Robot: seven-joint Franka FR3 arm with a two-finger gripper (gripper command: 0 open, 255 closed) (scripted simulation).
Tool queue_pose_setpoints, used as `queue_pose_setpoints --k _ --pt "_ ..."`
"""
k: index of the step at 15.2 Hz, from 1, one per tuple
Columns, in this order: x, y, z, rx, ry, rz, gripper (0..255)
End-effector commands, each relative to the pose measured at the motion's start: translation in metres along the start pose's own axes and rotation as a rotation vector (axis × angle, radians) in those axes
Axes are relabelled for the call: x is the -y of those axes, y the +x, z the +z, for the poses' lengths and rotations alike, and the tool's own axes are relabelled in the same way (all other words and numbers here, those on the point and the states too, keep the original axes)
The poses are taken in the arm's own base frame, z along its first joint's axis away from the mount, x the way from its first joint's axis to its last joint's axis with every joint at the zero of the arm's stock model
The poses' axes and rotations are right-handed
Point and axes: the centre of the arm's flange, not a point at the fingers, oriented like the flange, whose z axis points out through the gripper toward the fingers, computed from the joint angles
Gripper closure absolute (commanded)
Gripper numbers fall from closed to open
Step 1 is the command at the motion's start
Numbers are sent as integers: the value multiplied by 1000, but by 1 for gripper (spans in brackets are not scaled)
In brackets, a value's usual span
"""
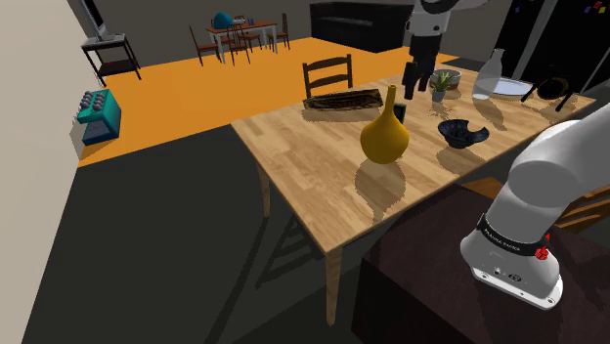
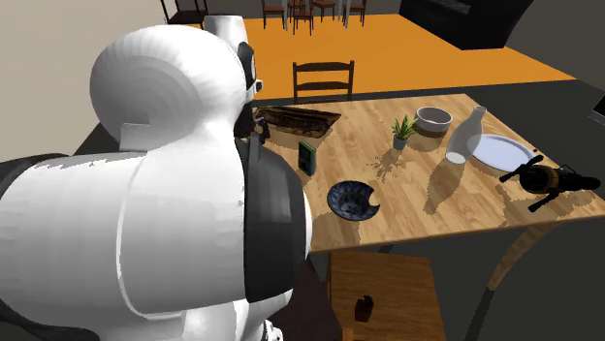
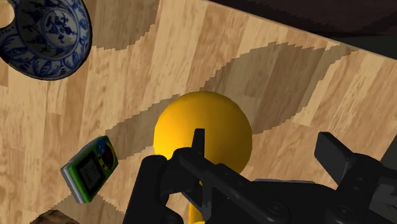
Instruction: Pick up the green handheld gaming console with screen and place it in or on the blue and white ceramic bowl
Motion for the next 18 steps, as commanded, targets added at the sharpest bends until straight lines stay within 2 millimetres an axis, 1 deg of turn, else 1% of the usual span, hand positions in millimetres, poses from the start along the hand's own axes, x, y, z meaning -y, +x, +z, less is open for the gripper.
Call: queue_pose_setpoints --k 1,18 --pt "-20 10 13 -7 -4 1 0" --pt "-201 93 100 -59 -30 21 0"
